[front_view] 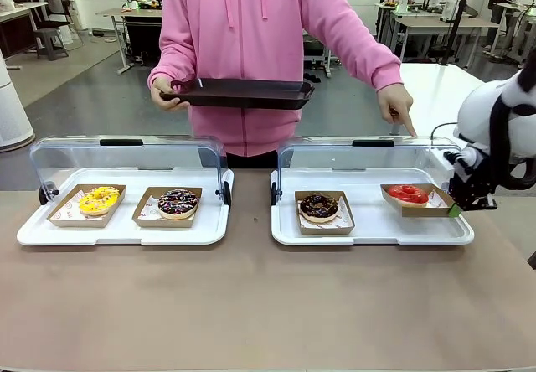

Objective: Provide the desired donut to the person.
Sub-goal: Pick up and lift the Paper togo box containing the Donut pointed at by the person, then place the picked Paper togo box onto the Handle tray extended by the person.

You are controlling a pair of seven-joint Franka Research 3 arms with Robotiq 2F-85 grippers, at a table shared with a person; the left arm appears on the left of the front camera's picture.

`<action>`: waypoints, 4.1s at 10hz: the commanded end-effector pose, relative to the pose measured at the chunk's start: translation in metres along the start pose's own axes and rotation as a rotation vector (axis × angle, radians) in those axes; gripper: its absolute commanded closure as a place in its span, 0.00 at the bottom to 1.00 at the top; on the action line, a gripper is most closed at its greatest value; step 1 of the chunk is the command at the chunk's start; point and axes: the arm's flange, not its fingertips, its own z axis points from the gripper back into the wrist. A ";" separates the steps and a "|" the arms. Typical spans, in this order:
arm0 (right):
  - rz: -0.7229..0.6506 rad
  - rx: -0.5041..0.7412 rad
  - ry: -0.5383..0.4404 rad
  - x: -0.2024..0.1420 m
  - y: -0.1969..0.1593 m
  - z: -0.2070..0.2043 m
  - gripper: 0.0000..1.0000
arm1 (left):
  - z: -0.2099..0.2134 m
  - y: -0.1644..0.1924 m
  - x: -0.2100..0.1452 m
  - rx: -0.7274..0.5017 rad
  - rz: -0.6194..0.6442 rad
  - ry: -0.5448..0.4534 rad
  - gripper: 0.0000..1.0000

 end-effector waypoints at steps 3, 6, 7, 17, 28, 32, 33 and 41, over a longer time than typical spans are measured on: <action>0.140 -0.004 -0.064 0.030 0.063 0.095 1.00 | 0.001 0.001 0.001 -0.002 0.009 -0.015 0.00; 0.127 -0.054 -0.065 0.066 0.082 0.166 1.00 | 0.001 0.001 0.001 -0.002 0.009 -0.015 0.00; 0.102 -0.103 -0.076 0.075 0.080 0.176 1.00 | 0.001 0.001 0.001 -0.002 0.009 -0.015 0.00; 0.114 -0.116 -0.087 0.076 0.086 0.186 1.00 | 0.001 0.001 0.001 -0.002 0.009 -0.015 0.00; 0.114 -0.116 -0.087 0.076 0.086 0.186 1.00 | 0.001 0.001 0.001 -0.002 0.009 -0.015 0.00; 0.114 -0.116 -0.087 0.076 0.086 0.186 1.00 | 0.001 0.001 0.001 -0.002 0.009 -0.015 0.00; 0.114 -0.116 -0.087 0.076 0.086 0.186 1.00 | 0.001 0.001 0.001 -0.002 0.009 -0.015 0.00; 0.098 -0.124 -0.098 0.077 0.084 0.186 0.99 | 0.001 0.001 0.001 -0.002 0.009 -0.015 0.00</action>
